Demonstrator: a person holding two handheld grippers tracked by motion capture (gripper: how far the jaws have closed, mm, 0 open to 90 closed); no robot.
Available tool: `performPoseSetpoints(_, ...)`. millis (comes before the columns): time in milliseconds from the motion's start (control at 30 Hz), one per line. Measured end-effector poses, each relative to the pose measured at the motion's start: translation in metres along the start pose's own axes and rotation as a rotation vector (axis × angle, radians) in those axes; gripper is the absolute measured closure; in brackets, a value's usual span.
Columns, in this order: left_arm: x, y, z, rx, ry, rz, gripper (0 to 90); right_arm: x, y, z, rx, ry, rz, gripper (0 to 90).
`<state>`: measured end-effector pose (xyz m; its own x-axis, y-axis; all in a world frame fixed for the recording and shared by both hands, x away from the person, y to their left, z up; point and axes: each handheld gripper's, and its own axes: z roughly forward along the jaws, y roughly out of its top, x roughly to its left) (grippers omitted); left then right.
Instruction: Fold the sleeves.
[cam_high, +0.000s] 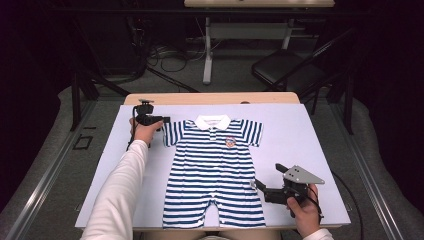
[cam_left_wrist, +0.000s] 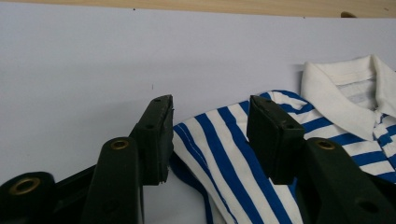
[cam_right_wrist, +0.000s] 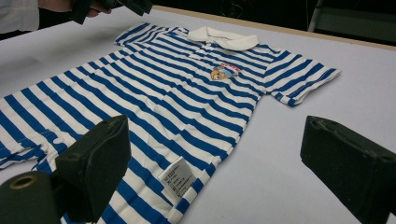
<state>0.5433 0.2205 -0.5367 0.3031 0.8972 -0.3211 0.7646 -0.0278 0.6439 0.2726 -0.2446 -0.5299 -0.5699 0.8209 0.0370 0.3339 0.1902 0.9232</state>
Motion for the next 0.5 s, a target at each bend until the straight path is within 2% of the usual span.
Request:
performPoseSetpoints(133, 0.003, -0.001, 0.001, 0.018, 0.013, -0.01, 55.3, 0.0, 0.0, 0.0, 0.0, 0.001, -0.001, 8.5)
performPoseSetpoints(500, 0.013, -0.003, 0.008, 0.022, 0.043, -0.041, 62.3, 0.0, 0.0, 0.001, 0.008, 0.004, -0.007, 8.5)
